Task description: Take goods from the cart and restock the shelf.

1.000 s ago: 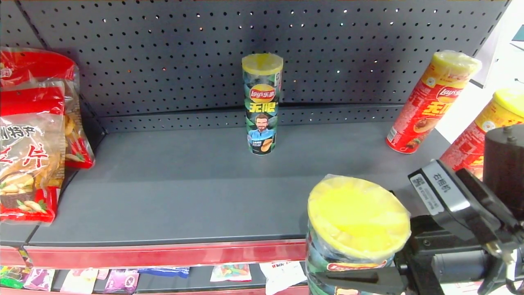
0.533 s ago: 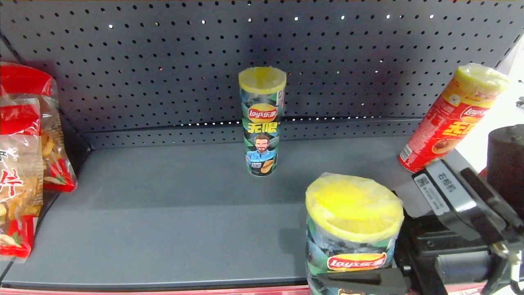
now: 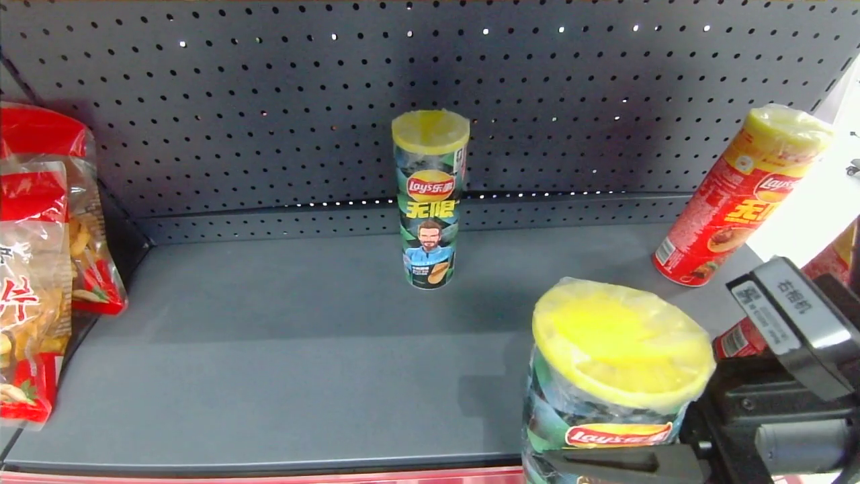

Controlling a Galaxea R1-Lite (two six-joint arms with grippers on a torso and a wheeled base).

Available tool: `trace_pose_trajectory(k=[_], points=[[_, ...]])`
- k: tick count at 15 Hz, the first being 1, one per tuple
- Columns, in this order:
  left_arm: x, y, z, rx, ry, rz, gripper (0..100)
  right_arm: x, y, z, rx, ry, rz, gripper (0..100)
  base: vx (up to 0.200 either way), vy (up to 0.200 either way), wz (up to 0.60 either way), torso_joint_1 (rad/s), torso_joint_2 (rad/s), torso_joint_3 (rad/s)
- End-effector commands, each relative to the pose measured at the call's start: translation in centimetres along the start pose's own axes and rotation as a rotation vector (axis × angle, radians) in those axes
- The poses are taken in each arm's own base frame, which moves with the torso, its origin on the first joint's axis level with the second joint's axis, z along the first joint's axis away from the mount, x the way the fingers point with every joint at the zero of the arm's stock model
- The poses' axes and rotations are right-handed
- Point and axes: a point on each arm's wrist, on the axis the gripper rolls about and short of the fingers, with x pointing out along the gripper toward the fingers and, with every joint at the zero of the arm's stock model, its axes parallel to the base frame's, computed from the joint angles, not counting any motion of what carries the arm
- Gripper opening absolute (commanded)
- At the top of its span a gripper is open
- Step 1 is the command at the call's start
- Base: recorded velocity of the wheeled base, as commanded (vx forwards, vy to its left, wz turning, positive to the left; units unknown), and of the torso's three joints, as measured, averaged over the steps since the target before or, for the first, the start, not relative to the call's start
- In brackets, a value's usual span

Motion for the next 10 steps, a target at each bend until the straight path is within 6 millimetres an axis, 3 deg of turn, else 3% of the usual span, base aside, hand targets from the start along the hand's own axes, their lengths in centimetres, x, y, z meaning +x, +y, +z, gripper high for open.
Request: trace_pose_trajectory(k=[1, 2, 4, 5, 7, 9, 10], points=[[0.0, 0.0, 0.0, 0.02, -0.002, -0.013, 100, -0.8, 0.5, 0.3, -0.002, -0.014, -0.013, 0, 0.0, 0.0, 0.0, 0.0, 0.0, 0.0], [-0.8, -0.1, 4.0, 0.106, -0.129, -0.063, 100, -0.9, 0.8, -0.3, 0.008, -0.002, -0.011, 0, 0.0, 0.0, 0.0, 0.0, 0.0, 0.0], [0.4, 0.2, 11.3, 0.095, -0.174, -0.14, 100, -1.0, 0.9, -0.2, 0.007, -0.005, -0.011, 0, 0.0, 0.0, 0.0, 0.0, 0.0, 0.0], [1.3, 0.3, 13.6, 0.098, -0.165, -0.178, 100, -1.1, 0.9, 0.0, 0.0, -0.011, -0.01, 0, 0.0, 0.0, 0.0, 0.0, 0.0, 0.0], [3.3, 0.1, 15.7, 0.14, -0.131, -0.202, 100, -1.1, 0.9, 0.2, -0.002, -0.017, -0.014, 0, 0.0, 0.0, 0.0, 0.0, 0.0, 0.0], [8.5, -0.7, 18.5, 0.255, -0.051, -0.396, 100, -1.0, 0.4, 1.7, -0.022, -0.054, -0.031, 0, 0.0, 0.0, 0.0, 0.0, 0.0, 0.0], [10.8, -1.0, 18.2, 0.286, -0.006, -0.468, 100, -0.8, 0.4, 2.5, -0.034, -0.07, -0.033, 0, 0.0, 0.0, 0.0, 0.0, 0.0, 0.0]])
